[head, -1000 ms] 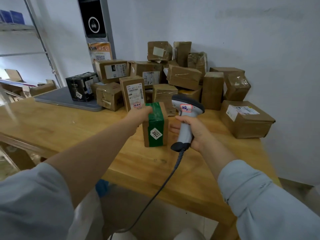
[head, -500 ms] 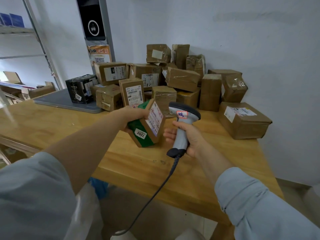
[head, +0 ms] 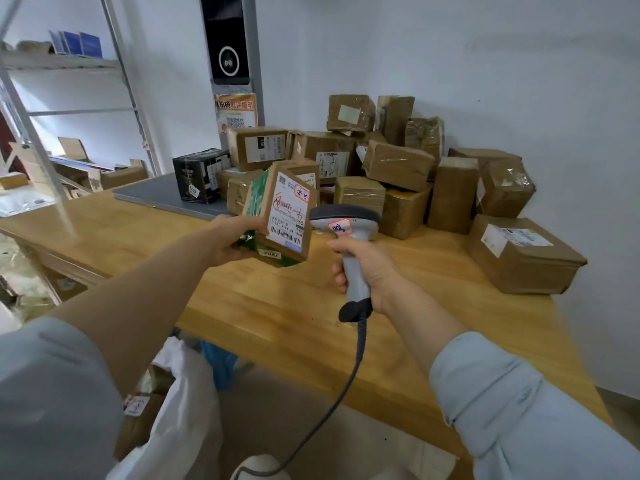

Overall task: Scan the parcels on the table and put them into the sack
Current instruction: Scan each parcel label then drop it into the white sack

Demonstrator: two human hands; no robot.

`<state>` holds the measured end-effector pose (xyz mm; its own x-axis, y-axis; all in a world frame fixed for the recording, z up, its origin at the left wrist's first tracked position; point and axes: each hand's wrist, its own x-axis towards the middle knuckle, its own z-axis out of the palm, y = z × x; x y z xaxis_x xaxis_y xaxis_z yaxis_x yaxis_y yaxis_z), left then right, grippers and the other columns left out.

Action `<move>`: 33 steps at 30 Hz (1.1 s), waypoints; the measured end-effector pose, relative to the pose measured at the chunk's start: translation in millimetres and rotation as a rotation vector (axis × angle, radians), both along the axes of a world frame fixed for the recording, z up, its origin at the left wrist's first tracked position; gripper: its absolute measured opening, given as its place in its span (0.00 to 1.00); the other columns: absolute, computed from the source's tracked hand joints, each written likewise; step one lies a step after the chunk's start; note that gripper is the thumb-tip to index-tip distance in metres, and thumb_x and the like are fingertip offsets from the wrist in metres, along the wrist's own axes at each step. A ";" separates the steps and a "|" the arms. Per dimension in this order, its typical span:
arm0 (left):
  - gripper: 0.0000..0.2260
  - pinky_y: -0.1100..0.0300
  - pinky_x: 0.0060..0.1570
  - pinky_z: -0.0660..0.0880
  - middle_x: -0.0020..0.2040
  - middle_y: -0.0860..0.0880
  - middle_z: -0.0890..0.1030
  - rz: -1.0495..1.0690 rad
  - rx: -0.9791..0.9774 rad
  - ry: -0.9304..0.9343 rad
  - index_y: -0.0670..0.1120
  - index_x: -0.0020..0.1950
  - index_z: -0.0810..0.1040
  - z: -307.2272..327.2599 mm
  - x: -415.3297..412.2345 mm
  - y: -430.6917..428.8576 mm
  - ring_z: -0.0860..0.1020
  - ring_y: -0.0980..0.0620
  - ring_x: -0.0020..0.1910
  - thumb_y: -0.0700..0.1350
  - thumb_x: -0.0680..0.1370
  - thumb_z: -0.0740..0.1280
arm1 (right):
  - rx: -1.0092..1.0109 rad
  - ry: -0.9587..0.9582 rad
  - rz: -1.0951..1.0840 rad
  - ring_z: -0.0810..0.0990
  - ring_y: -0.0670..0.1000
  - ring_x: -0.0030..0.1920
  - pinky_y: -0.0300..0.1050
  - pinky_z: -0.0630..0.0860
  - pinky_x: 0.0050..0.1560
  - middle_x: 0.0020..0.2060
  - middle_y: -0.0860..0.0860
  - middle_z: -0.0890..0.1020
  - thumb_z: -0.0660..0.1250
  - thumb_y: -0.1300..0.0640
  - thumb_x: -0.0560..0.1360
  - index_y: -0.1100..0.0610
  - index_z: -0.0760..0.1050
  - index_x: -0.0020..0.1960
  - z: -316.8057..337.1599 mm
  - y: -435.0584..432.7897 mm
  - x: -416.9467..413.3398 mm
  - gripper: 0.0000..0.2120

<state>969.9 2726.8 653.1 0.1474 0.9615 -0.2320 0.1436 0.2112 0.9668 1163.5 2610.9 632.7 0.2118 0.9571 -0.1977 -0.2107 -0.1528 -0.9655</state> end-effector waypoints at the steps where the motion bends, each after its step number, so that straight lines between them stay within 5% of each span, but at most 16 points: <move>1: 0.20 0.56 0.45 0.77 0.53 0.42 0.80 0.004 0.020 0.051 0.40 0.60 0.71 2.9 -4.2 0.1 0.80 0.46 0.51 0.38 0.71 0.71 | 0.006 -0.022 0.014 0.72 0.50 0.21 0.38 0.69 0.24 0.24 0.54 0.76 0.71 0.58 0.72 0.60 0.75 0.41 0.1 -0.4 -1.7 0.07; 5: 0.10 0.52 0.55 0.67 0.46 0.45 0.80 0.051 0.093 0.204 0.45 0.49 0.73 19.9 -26.7 4.2 0.77 0.47 0.47 0.48 0.74 0.69 | 0.051 -0.109 0.070 0.73 0.50 0.22 0.40 0.71 0.24 0.25 0.54 0.77 0.72 0.60 0.72 0.60 0.75 0.42 -0.3 -0.7 -8.0 0.06; 11: 0.22 0.54 0.41 0.76 0.49 0.41 0.81 -0.012 0.073 0.423 0.42 0.56 0.75 45.0 -55.4 13.1 0.81 0.44 0.46 0.54 0.69 0.74 | 0.065 -0.258 0.182 0.75 0.49 0.27 0.43 0.74 0.29 0.30 0.53 0.78 0.73 0.61 0.71 0.60 0.76 0.49 3.9 -0.3 -24.9 0.09; 16: 0.19 0.53 0.48 0.77 0.45 0.42 0.81 0.052 0.166 0.534 0.42 0.48 0.74 56.3 -67.4 13.3 0.80 0.46 0.45 0.53 0.69 0.75 | 0.135 -0.352 0.268 0.72 0.48 0.25 0.43 0.71 0.28 0.27 0.52 0.77 0.74 0.59 0.70 0.57 0.76 0.45 9.4 -5.8 -48.5 0.08; 19: 0.18 0.55 0.43 0.76 0.42 0.43 0.81 0.074 0.189 0.597 0.41 0.46 0.73 61.2 -74.6 11.6 0.80 0.47 0.41 0.53 0.69 0.76 | 0.158 -0.455 0.275 0.72 0.47 0.24 0.41 0.71 0.25 0.27 0.51 0.77 0.74 0.62 0.69 0.56 0.74 0.46 11.4 -8.5 -61.9 0.10; 33: 0.28 0.54 0.38 0.78 0.46 0.42 0.82 0.118 0.158 0.709 0.43 0.57 0.72 60.0 -116.0 13.9 0.82 0.45 0.43 0.56 0.66 0.77 | 0.243 -0.601 0.371 0.71 0.40 0.19 0.35 0.70 0.24 0.31 0.48 0.75 0.73 0.63 0.71 0.52 0.72 0.45 17.3 -14.3 -94.6 0.12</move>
<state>853.9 2740.8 713.1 -0.0929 0.9915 -0.0909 0.7306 0.1299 0.6704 1068.9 2596.6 650.0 -0.1286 0.9887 0.0770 0.3882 0.1216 -0.9135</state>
